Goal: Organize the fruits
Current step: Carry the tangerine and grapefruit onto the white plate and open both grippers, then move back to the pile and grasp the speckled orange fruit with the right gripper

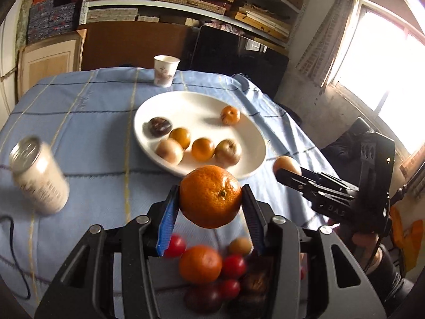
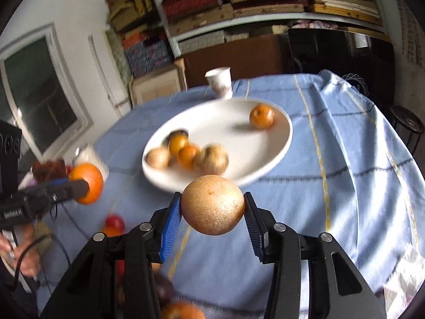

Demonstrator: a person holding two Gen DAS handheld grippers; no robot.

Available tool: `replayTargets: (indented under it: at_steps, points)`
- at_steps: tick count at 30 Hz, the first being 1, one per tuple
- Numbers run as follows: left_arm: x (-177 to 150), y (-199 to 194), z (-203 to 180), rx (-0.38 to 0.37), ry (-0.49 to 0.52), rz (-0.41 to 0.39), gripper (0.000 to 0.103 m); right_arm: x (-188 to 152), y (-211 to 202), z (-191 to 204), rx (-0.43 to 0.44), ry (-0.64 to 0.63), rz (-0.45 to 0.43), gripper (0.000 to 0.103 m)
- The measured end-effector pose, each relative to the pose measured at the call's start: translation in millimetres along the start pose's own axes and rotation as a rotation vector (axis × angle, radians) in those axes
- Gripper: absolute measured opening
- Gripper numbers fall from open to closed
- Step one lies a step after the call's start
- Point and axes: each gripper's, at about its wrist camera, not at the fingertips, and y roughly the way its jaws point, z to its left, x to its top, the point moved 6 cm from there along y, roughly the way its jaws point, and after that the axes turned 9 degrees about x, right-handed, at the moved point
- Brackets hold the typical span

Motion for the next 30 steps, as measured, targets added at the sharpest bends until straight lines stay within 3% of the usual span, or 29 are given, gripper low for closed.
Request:
replayTargets:
  at_steps: [3,6,11,12,14,16,21,25,28,30]
  points:
    - [25,25,-10,0.02,0.009,0.013,0.046,20,19,-13,-0.03,0.017,-0.023,0.047]
    - [42,60,-15,0.047,0.013,0.08,0.046,27,41,-27,-0.036,0.055,0.006,0.047]
    - [46,94,-12,0.076,-0.009,0.173,0.046,25,62,-36,-0.048,0.057,0.058,0.052]
    - [45,97,-11,0.077,-0.018,0.183,0.049,25,60,-36,-0.046,0.053,0.053,0.056]
    - [43,94,-10,0.053,-0.045,0.184,0.067,28,51,-31,-0.03,0.024,0.04,0.062]
    - [42,80,-7,0.031,-0.085,0.156,0.08,30,35,-21,-0.023,-0.022,0.022,0.062]
    - [27,24,-3,0.07,-0.049,0.038,0.092,27,-9,15,0.035,-0.143,-0.04,0.064]
    - [-7,-25,5,0.11,-0.018,-0.093,0.098,-2,-36,36,0.077,-0.221,-0.059,0.065]
    - [-35,-41,15,0.169,-0.032,-0.175,0.098,-28,-42,43,0.093,-0.231,-0.008,0.065]
    - [-47,-39,19,0.198,-0.036,-0.142,0.098,-40,-42,49,0.124,-0.244,0.05,0.065]
